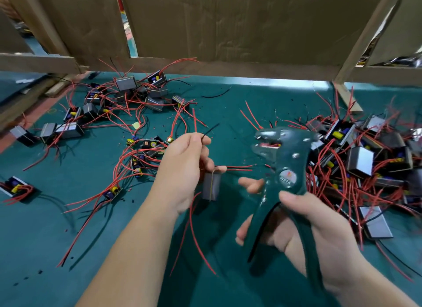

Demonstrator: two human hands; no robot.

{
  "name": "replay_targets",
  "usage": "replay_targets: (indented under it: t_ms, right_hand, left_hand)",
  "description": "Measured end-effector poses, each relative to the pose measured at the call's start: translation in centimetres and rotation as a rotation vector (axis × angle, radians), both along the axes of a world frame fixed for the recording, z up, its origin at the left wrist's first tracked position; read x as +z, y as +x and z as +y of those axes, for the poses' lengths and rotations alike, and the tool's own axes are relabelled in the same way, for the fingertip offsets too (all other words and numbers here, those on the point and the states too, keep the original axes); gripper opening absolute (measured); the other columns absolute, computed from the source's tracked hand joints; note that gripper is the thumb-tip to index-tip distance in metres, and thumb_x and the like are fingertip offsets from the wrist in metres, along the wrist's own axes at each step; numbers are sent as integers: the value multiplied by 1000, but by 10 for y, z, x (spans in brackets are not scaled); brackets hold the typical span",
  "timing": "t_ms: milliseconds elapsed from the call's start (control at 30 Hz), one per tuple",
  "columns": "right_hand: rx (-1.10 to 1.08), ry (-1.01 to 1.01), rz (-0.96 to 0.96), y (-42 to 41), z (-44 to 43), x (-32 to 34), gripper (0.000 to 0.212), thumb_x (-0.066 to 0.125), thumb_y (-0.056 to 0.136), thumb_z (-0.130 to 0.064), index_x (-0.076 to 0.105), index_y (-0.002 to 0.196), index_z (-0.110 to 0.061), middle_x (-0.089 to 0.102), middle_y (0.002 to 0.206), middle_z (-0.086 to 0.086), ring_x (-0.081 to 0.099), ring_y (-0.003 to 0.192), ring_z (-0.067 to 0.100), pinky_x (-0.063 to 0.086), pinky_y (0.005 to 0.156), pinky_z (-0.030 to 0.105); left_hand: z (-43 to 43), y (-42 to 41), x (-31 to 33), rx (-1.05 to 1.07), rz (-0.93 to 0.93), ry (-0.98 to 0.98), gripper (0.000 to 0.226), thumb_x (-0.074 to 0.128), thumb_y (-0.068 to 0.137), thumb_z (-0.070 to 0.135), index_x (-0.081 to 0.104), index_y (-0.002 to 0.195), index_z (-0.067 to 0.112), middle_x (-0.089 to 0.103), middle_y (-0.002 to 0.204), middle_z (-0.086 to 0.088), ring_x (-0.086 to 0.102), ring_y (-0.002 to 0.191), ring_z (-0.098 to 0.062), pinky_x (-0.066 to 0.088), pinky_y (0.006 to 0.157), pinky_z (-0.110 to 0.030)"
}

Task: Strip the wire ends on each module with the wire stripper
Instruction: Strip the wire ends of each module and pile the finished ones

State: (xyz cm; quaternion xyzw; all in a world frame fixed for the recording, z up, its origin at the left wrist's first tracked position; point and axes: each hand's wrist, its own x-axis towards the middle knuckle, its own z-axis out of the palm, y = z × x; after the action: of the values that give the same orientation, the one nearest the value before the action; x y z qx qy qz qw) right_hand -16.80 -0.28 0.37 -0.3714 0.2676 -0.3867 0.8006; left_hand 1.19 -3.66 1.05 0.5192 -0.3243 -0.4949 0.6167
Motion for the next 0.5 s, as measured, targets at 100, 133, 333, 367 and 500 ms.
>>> replay_targets:
  t_ms: [100, 133, 333, 367, 500]
  right_hand:
    - [224, 6, -48, 6, 5, -3, 54, 85, 62, -32, 70, 108, -6, 66, 85, 30, 67, 74, 40, 54, 73, 52]
    - [273, 13, -44, 7, 7, -3, 56, 83, 66, -31, 68, 114, -6, 63, 81, 33, 66, 74, 40, 53, 74, 51]
    - [221, -17, 44, 4, 10, 0, 66, 86, 58, -33, 66, 116, -9, 60, 78, 42, 64, 73, 44, 52, 71, 51]
    - [160, -65, 89, 1, 11, 1, 68, 88, 55, -37, 67, 115, -12, 61, 79, 41, 64, 73, 46, 52, 69, 51]
    - [-282, -355, 307, -12, 8, 10, 63, 81, 60, -27, 63, 118, -11, 69, 83, 29, 68, 77, 45, 55, 65, 52]
  left_hand:
    - [5, -13, 5, -50, 292, 24, 30, 32, 105, 21, 47, 79, 15, 39, 59, 1, 41, 40, -9, 42, 37, -20]
    - [7, -16, 6, -102, 343, 41, 29, 34, 104, 25, 46, 78, 18, 41, 59, 0, 41, 38, -9, 36, 35, -16]
    - [9, -17, 10, -135, 396, 4, 28, 36, 101, 29, 52, 79, 19, 55, 62, -1, 55, 48, -14, 40, 45, -20]
    - [6, -12, 11, -94, 419, -35, 31, 34, 101, 29, 53, 80, 17, 58, 64, -1, 60, 54, -14, 46, 53, -24]
    - [-1, 25, 12, 126, 163, -177, 33, 30, 104, 29, 58, 92, 17, 67, 80, 0, 64, 75, -12, 50, 71, -22]
